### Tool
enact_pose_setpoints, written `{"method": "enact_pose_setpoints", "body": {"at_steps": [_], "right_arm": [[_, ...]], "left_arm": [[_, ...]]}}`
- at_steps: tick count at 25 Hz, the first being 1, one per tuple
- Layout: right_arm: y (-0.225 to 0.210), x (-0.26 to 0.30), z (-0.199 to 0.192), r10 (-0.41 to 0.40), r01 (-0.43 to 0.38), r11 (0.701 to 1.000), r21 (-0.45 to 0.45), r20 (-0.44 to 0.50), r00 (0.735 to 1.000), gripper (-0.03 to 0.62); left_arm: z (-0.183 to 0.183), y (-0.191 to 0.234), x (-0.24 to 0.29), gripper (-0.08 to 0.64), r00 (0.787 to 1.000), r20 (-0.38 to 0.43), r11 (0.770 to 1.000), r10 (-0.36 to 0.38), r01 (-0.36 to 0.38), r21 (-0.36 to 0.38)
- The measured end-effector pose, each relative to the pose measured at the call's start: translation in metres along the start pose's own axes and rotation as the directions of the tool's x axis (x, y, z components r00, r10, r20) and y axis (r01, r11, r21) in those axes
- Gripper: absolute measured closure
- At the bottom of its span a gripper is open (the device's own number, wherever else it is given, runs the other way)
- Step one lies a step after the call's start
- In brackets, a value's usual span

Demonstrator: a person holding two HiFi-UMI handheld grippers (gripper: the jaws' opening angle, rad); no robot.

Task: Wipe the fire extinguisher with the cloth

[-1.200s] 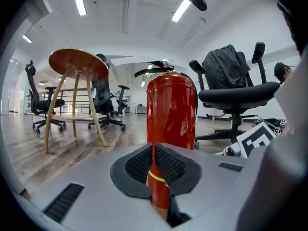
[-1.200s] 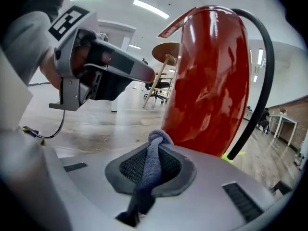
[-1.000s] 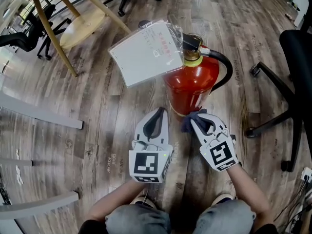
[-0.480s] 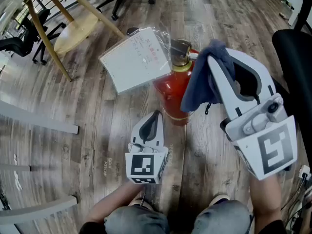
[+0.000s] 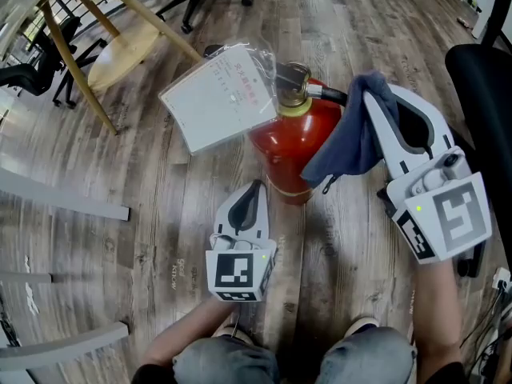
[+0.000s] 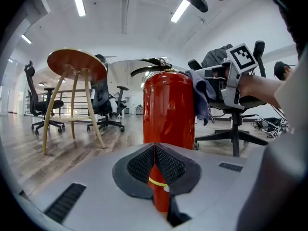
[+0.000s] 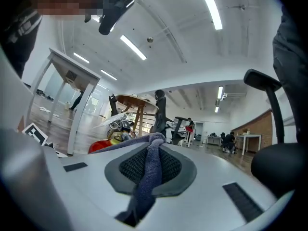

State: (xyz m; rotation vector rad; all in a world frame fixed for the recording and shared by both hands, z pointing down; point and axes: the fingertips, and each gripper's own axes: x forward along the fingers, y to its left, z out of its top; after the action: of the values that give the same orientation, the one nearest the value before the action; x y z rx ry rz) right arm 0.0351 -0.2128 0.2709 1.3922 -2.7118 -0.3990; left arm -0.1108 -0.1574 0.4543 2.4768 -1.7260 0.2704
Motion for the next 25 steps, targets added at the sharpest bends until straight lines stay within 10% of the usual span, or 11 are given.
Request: {"method": "enact_pose_setpoints", "body": {"at_steps": [20, 25], "right_arm": [[0.035, 0.005, -0.296, 0.034, 0.098, 0.953, 0.287, -0.423, 0.905, 0.561], [0.076, -0.005, -0.361, 0.16, -0.007, 0.968, 0.25, -0.597, 0.786, 0.561]], "left_arm": [[-0.017, -0.004, 0.007, 0.549, 0.999, -0.048, 1.0, -0.015, 0.016, 0.016], [-0.018, -0.006, 0.007, 0.549, 0.998, -0.053, 1.0, -0.018, 0.019, 0.021]]}}
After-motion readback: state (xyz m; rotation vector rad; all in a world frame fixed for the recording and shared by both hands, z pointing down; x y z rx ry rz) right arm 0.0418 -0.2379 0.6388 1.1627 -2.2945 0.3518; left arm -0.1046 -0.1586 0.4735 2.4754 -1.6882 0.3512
